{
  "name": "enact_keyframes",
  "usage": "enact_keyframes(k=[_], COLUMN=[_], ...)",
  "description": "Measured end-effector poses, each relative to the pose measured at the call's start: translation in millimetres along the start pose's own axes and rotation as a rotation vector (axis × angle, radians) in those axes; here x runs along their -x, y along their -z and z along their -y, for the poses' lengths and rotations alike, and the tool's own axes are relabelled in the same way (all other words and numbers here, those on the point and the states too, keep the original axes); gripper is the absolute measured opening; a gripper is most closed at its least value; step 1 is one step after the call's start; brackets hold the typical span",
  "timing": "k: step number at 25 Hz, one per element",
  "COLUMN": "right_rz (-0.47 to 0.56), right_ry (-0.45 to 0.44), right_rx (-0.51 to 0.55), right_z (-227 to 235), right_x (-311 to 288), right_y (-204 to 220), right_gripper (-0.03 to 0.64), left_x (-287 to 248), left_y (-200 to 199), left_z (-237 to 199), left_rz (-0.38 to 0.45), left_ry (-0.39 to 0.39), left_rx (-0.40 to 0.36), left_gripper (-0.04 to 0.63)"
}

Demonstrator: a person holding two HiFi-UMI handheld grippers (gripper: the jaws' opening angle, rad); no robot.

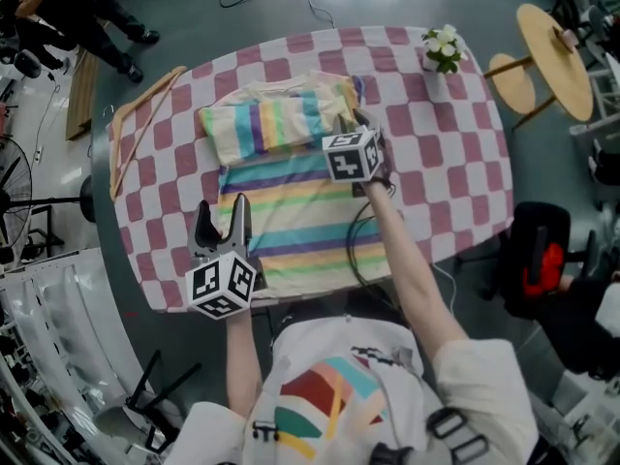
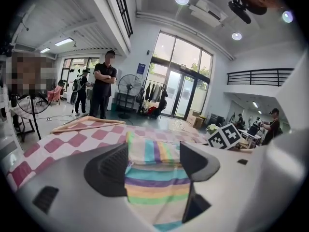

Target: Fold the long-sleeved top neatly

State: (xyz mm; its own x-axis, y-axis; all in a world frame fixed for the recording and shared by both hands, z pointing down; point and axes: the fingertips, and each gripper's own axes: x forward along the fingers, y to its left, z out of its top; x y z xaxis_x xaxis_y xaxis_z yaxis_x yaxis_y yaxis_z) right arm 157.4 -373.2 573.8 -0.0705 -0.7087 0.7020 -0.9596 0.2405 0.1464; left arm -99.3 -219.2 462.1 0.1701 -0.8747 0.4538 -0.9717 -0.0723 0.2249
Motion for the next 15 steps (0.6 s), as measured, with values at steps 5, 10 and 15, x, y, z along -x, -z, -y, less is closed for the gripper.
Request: enact_keyframes(k=[5, 10, 15], right_rz=[0.058, 0.119, 0.174], right_ry=[0.007, 0.068, 0.115], right_rx=[-0.019, 0.004, -0.006], right_z=[7.9, 16.9, 21.6], right_x=[25.0, 79.4, 143.8], right_y=[-13.0, -14.6, 1.1], right_gripper=[0.17, 0.17, 0.17], left_x=[7.7, 21.1, 43.2], left_y=[-10.5, -15.9, -9.1], left_z=[-8.5, -14.1, -21.8], left_rz=[0.039, 0.075, 0.077], left_ry=[0.019, 0.086, 0.149], left_rx=[-0.008, -0.056, -0.091], left_gripper=[0.314, 0.314, 0.314])
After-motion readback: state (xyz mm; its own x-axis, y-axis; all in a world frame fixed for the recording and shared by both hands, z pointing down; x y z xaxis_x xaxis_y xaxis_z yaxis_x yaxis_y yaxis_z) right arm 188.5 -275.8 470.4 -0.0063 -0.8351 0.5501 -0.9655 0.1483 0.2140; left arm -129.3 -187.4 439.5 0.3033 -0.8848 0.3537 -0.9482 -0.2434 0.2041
